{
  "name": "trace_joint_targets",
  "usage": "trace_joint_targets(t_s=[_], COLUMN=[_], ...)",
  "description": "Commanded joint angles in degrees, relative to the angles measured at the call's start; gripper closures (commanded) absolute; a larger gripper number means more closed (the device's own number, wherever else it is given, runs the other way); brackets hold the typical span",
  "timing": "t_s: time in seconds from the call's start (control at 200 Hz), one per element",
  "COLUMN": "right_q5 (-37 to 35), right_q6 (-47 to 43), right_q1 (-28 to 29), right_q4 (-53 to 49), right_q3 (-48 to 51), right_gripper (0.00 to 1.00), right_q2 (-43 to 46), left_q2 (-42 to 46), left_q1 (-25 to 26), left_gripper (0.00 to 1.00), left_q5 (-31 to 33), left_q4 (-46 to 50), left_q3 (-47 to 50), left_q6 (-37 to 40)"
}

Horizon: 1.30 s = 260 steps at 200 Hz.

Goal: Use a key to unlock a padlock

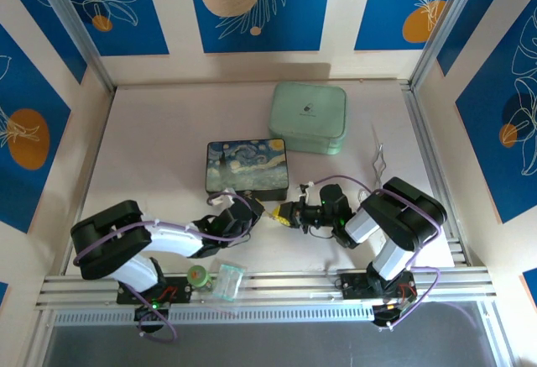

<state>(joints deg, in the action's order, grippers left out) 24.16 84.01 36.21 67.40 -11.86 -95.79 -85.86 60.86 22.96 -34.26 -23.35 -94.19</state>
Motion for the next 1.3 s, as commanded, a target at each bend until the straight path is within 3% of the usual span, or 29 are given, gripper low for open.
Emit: trace_joint_targets(t_s=[0.0,0.38,1.296], right_q5=[0.3,-0.7,-5.3], right_q6=[0.52,3.35,4.42], right_q1=[0.01,1.24,1.49], right_q4=[4.07,12.88,12.86], right_q3=[-0.29,-0.15,2.54], right_gripper=[0.99,0.99,1.0], right_q2=[-1.52,-7.21,-5.31], left_q2=[0.33,-2.61,-2.99], left_q1=[-0.64,-0.83,-1.53], left_gripper=[0.93,0.93,0.93], left_q5=[0.62,-0.89,-1.07], left_q4=[-2.36,-6.57,-6.24], left_q3=[-1.78,-1.78,-2.41], left_q6=[0.13,-1.14,-1.6])
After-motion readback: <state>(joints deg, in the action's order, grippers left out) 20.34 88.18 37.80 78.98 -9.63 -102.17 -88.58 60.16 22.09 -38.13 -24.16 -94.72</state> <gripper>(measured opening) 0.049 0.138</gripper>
